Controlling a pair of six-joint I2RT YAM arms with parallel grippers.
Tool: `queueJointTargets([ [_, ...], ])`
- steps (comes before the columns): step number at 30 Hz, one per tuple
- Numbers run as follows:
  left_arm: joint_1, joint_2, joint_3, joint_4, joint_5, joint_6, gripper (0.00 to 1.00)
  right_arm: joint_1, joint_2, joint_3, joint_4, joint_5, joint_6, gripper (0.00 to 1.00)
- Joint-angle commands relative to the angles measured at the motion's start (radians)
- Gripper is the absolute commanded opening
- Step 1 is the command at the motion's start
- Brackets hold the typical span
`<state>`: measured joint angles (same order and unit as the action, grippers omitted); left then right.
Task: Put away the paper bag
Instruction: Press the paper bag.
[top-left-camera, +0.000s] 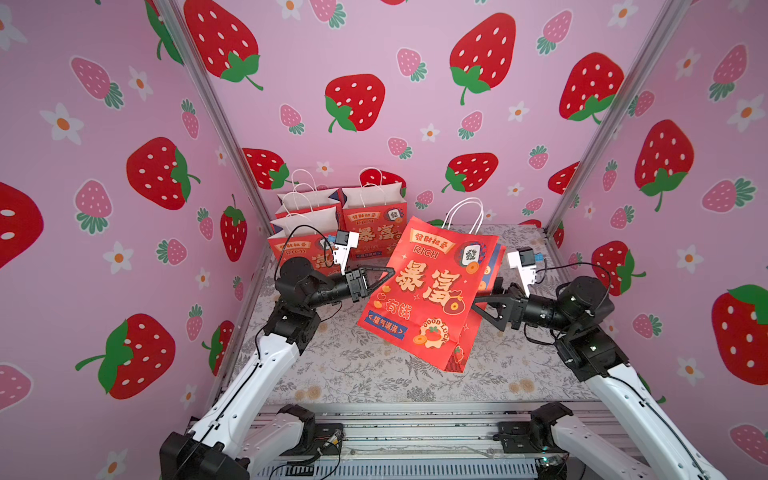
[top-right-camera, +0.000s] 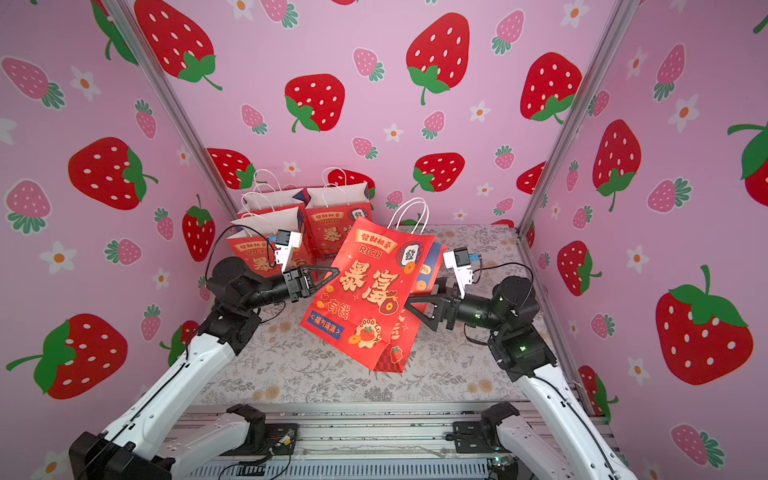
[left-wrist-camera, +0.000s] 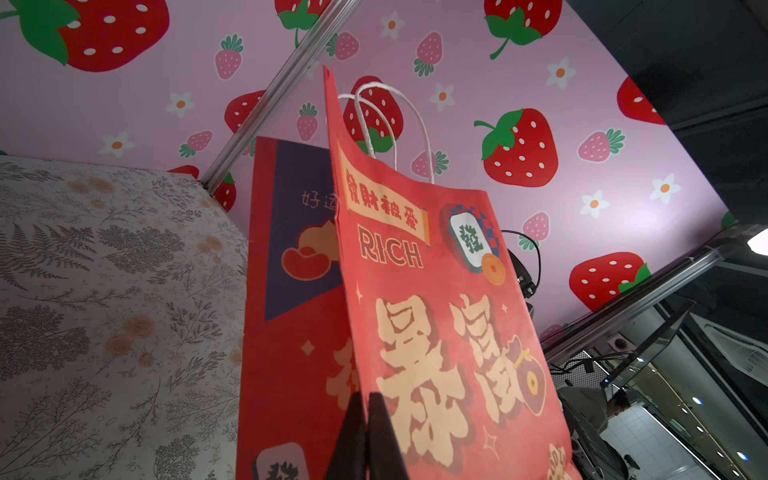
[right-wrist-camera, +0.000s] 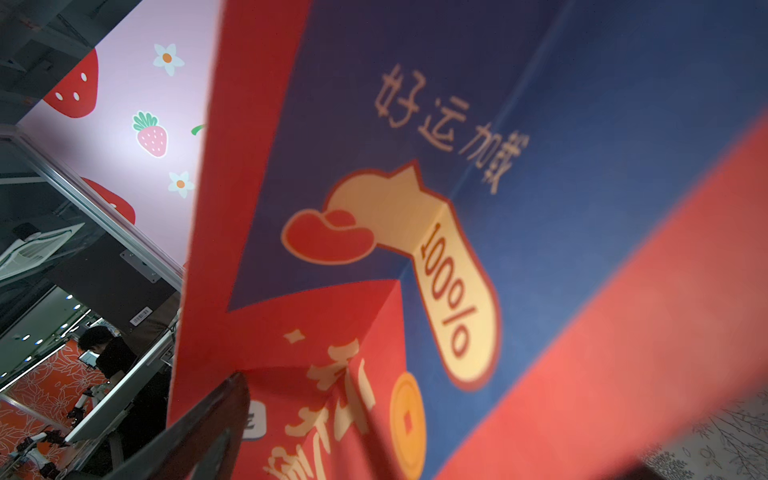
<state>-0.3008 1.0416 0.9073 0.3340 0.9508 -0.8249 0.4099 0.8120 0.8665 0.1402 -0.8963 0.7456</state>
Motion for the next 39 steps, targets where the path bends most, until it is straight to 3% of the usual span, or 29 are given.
queueJointTargets([
  [1, 0.005, -0.022, 0.0, -0.032, -0.008, 0.071, 0.0, 0.004, -0.001, 0.032, 0.055, 0.01, 0.032, 0.99],
  [7, 0.003, -0.032, 0.0, -0.073, -0.03, 0.115, 0.0, 0.003, -0.005, 0.039, 0.073, 0.026, 0.052, 0.99],
  [13, -0.031, -0.048, 0.028, -0.257, -0.112, 0.274, 0.0, 0.003, -0.002, 0.021, 0.126, 0.038, 0.09, 0.99],
  [25, -0.038, -0.105, 0.001, -0.268, -0.182, 0.316, 0.0, 0.004, 0.013, 0.032, 0.099, 0.085, 0.1, 1.0],
  [35, -0.075, -0.122, 0.014, -0.276, -0.203, 0.338, 0.0, 0.007, 0.127, 0.045, 0.131, 0.13, 0.146, 0.83],
  [39, -0.078, -0.131, 0.015, -0.276, -0.208, 0.342, 0.0, 0.009, 0.141, 0.047, 0.148, 0.144, 0.16, 0.68],
])
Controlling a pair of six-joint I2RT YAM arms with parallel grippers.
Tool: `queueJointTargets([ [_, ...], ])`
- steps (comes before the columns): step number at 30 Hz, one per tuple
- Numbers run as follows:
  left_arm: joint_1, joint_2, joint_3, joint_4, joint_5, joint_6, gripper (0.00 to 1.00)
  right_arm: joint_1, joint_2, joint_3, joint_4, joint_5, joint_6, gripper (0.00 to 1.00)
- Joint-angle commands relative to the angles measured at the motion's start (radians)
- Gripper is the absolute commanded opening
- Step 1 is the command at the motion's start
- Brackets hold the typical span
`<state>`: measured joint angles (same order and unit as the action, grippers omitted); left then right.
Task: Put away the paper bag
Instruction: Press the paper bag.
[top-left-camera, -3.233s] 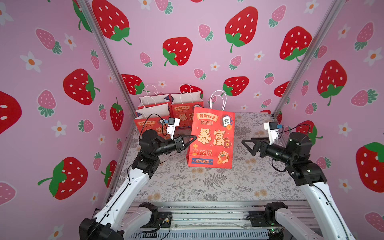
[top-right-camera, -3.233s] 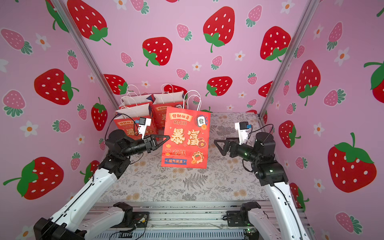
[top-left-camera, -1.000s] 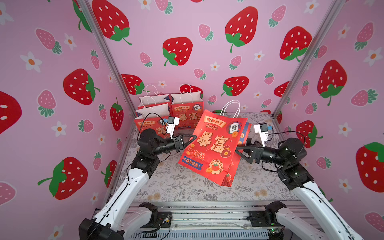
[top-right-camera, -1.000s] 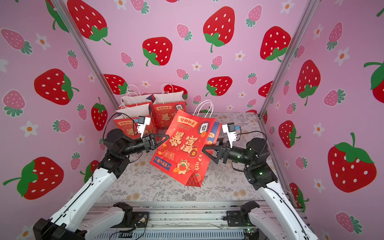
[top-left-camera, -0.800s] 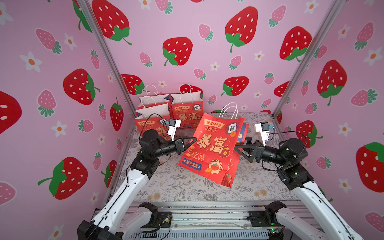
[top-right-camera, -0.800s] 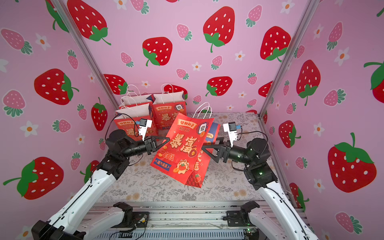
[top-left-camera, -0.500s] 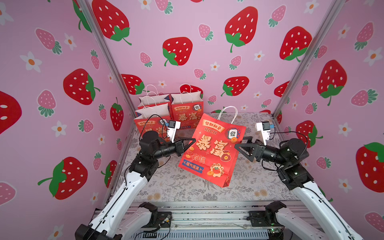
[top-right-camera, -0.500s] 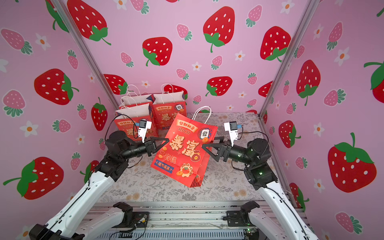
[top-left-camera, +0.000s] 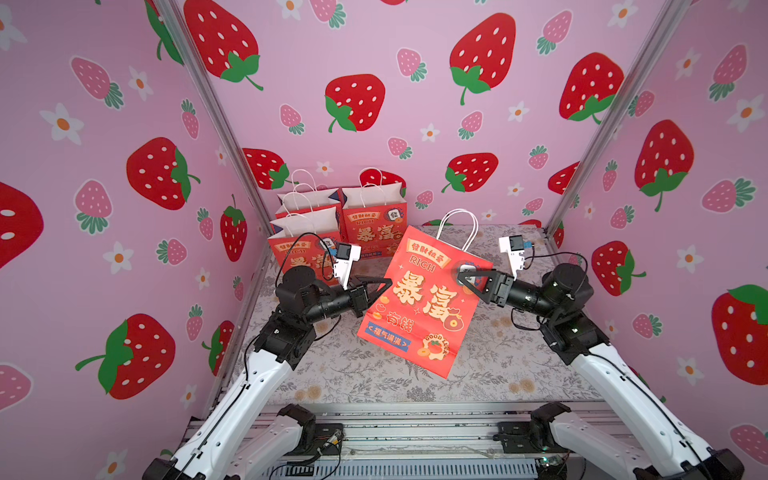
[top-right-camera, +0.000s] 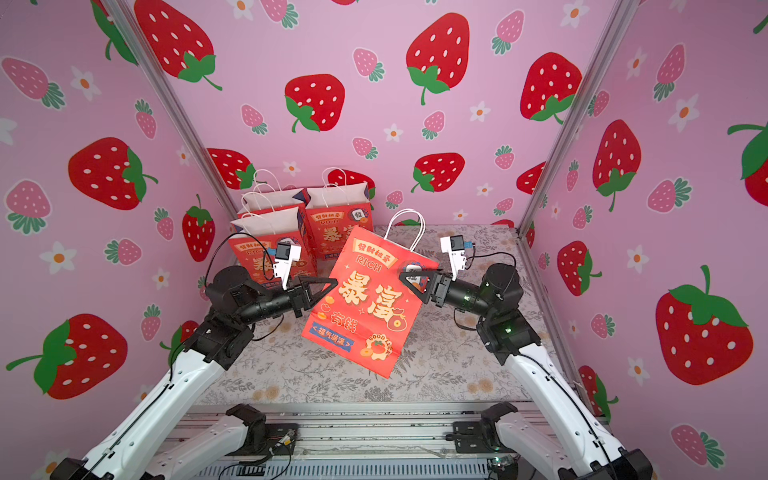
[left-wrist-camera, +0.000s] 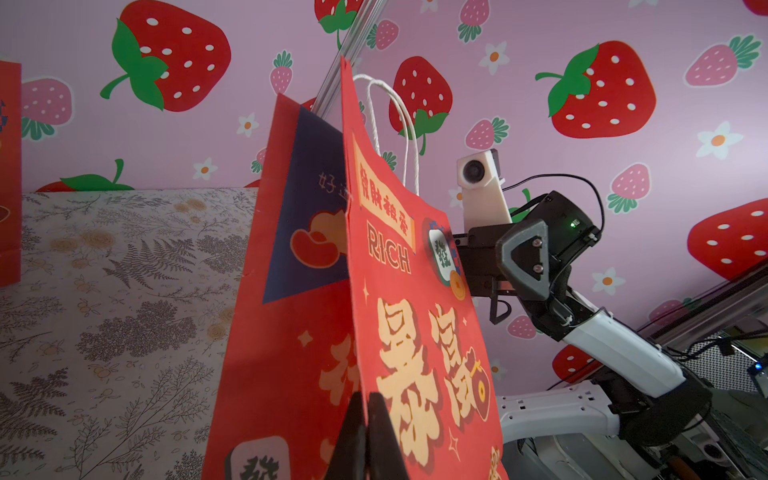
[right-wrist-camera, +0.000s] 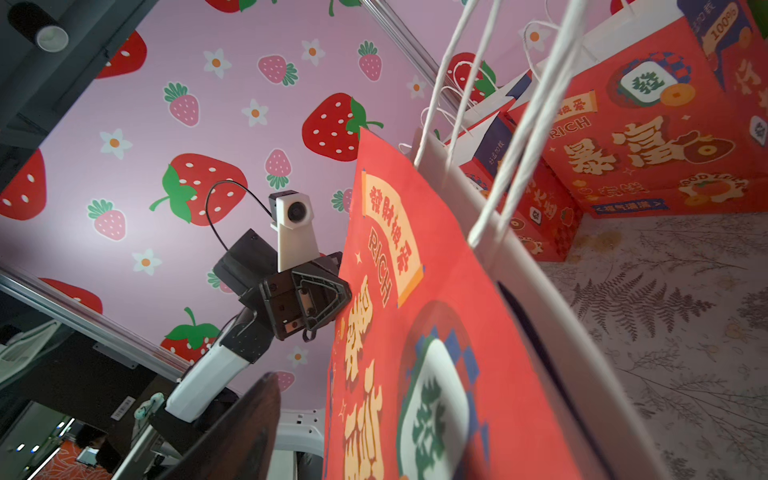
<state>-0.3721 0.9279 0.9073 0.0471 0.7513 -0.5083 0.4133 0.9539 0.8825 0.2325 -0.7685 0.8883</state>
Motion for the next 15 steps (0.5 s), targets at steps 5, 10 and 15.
queueJointTargets([
  [5, -0.011, -0.018, 0.012, 0.015, -0.015, 0.023, 0.0, 0.008, 0.019, 0.032, 0.089, 0.027, 0.041, 0.53],
  [10, -0.013, -0.015, 0.008, 0.036, -0.014, 0.009, 0.0, 0.012, 0.022, 0.022, 0.106, 0.059, 0.043, 0.34],
  [15, -0.019, -0.004, 0.023, 0.003, -0.004, 0.024, 0.04, 0.013, 0.032, 0.019, 0.115, 0.054, 0.043, 0.14],
])
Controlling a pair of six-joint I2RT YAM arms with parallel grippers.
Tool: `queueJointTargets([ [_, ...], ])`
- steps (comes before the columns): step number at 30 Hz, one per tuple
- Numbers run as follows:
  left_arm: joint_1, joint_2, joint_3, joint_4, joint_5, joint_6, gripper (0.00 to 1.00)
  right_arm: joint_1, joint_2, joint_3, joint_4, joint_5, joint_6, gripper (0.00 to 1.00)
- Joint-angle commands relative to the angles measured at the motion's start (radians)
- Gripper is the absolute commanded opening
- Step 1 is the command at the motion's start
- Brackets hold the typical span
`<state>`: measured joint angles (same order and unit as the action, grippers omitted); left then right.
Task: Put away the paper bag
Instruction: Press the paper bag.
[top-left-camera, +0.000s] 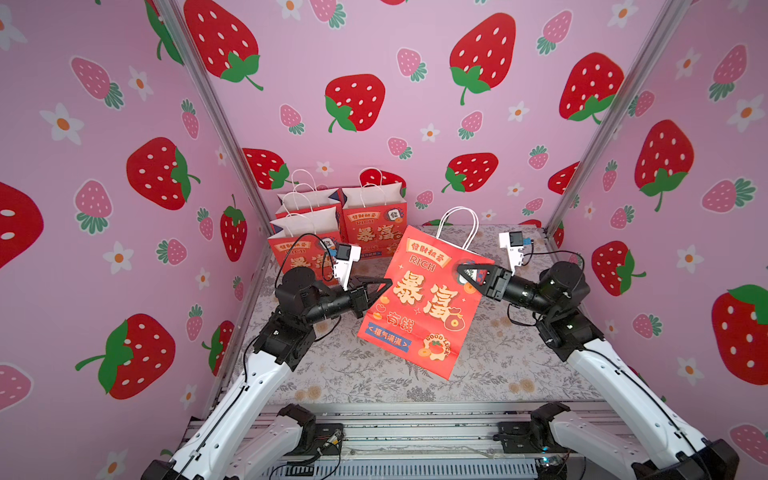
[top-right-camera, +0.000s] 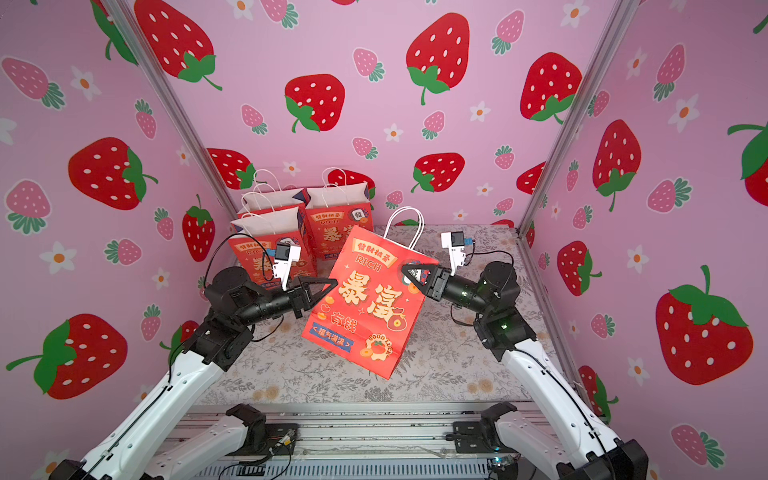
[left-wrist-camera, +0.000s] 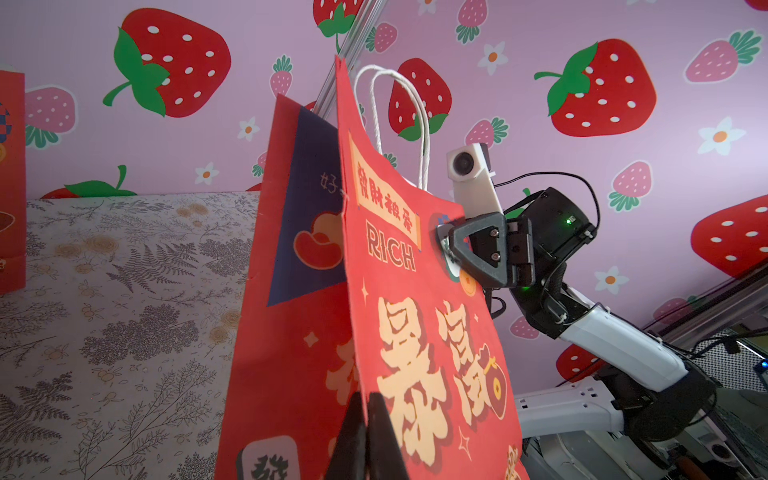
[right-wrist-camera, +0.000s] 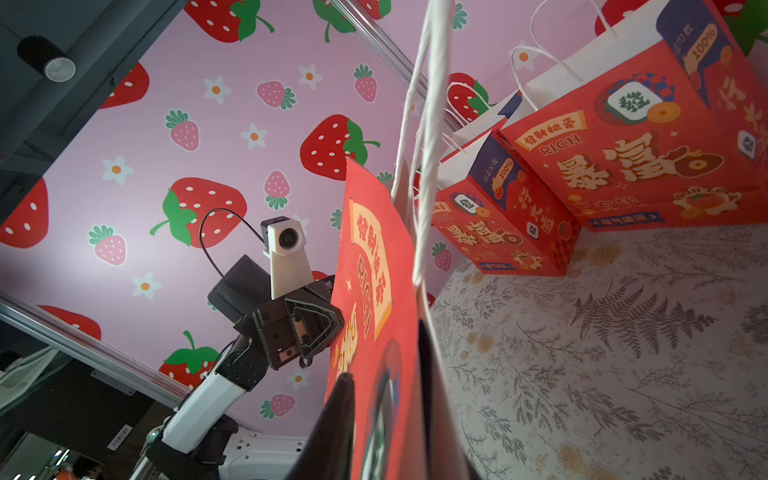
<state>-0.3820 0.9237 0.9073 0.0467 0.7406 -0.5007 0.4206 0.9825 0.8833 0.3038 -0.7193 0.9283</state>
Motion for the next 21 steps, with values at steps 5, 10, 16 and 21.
queueJointTargets([
  [5, -0.011, -0.005, 0.041, -0.052, 0.007, 0.049, 0.27, -0.005, 0.003, 0.066, -0.092, -0.051, -0.101, 0.0],
  [10, -0.011, -0.018, 0.05, -0.096, 0.006, 0.079, 0.49, -0.077, 0.051, 0.162, -0.287, -0.239, -0.235, 0.0],
  [16, -0.003, -0.043, 0.058, -0.165, -0.006, 0.126, 0.82, -0.2, 0.128, 0.236, -0.382, -0.485, -0.318, 0.0],
  [21, 0.018, -0.041, 0.024, -0.077, 0.057, 0.075, 0.91, -0.212, 0.225, 0.365, -0.603, -0.624, -0.501, 0.0],
])
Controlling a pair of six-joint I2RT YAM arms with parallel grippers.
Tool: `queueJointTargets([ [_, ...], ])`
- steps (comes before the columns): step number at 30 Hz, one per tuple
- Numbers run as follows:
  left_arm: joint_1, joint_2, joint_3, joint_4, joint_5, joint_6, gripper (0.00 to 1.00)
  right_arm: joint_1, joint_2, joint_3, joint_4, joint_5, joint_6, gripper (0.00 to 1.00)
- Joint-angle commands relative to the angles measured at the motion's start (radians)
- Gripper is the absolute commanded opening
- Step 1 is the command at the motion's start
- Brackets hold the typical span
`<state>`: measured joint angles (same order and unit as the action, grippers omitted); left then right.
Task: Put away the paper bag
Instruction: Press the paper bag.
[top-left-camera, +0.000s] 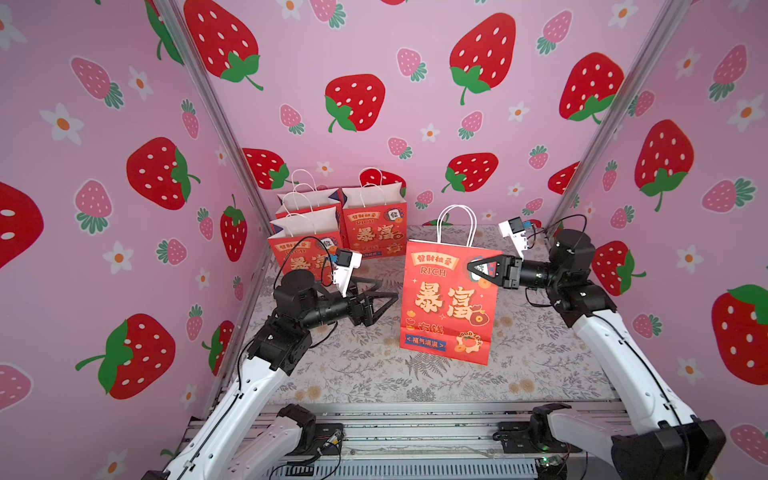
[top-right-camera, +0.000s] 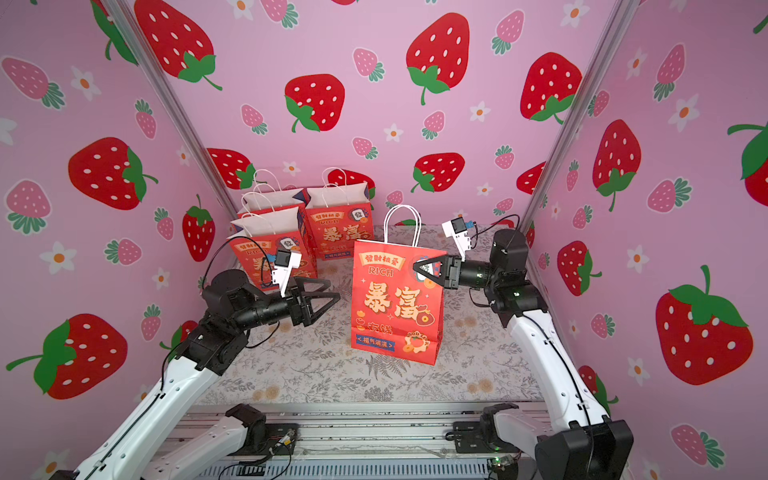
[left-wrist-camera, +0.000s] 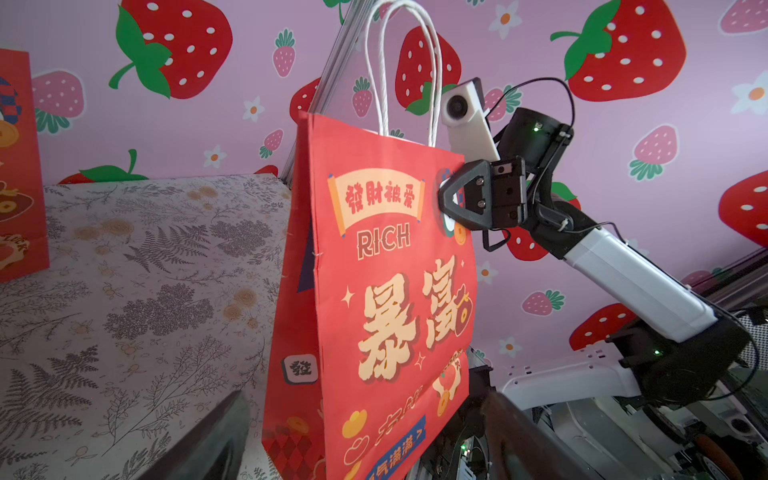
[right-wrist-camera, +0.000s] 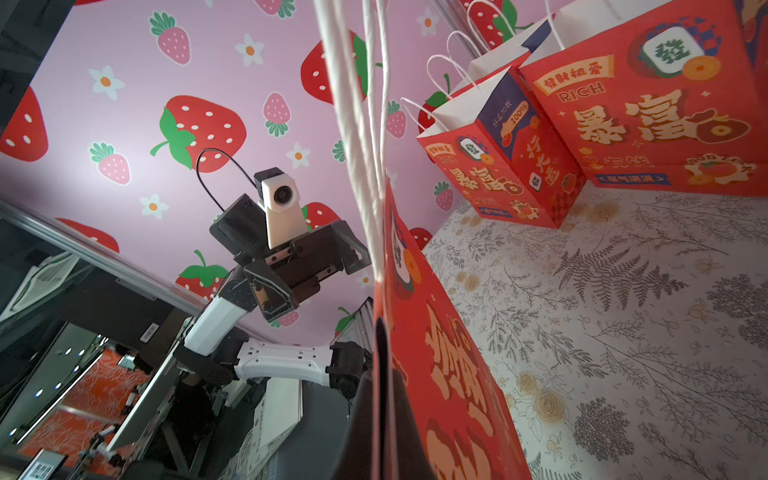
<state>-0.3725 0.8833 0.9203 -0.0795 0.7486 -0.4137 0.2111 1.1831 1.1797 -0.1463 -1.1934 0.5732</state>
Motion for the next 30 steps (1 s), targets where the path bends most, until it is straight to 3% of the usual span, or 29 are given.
queueJointTargets([
  [1, 0.01, 0.004, 0.008, 0.06, 0.063, -0.014, 0.91, -0.004, 0.039, 0.094, -0.186, -0.173, -0.178, 0.0],
  [6, 0.012, 0.002, -0.001, 0.088, 0.087, -0.026, 0.91, -0.013, 0.101, 0.165, -0.2, -0.313, -0.206, 0.0],
  [13, 0.009, 0.0, -0.026, 0.267, 0.183, -0.149, 0.99, 0.027, 0.136, 0.204, -0.159, -0.419, -0.196, 0.0],
  [24, -0.052, 0.016, -0.002, 0.301, 0.188, -0.166, 1.0, 0.124, 0.163, 0.258, -0.156, -0.413, -0.181, 0.0],
  [30, -0.083, 0.015, 0.017, 0.29, 0.183, -0.156, 0.82, 0.132, 0.175, 0.279, -0.133, -0.317, -0.115, 0.0],
])
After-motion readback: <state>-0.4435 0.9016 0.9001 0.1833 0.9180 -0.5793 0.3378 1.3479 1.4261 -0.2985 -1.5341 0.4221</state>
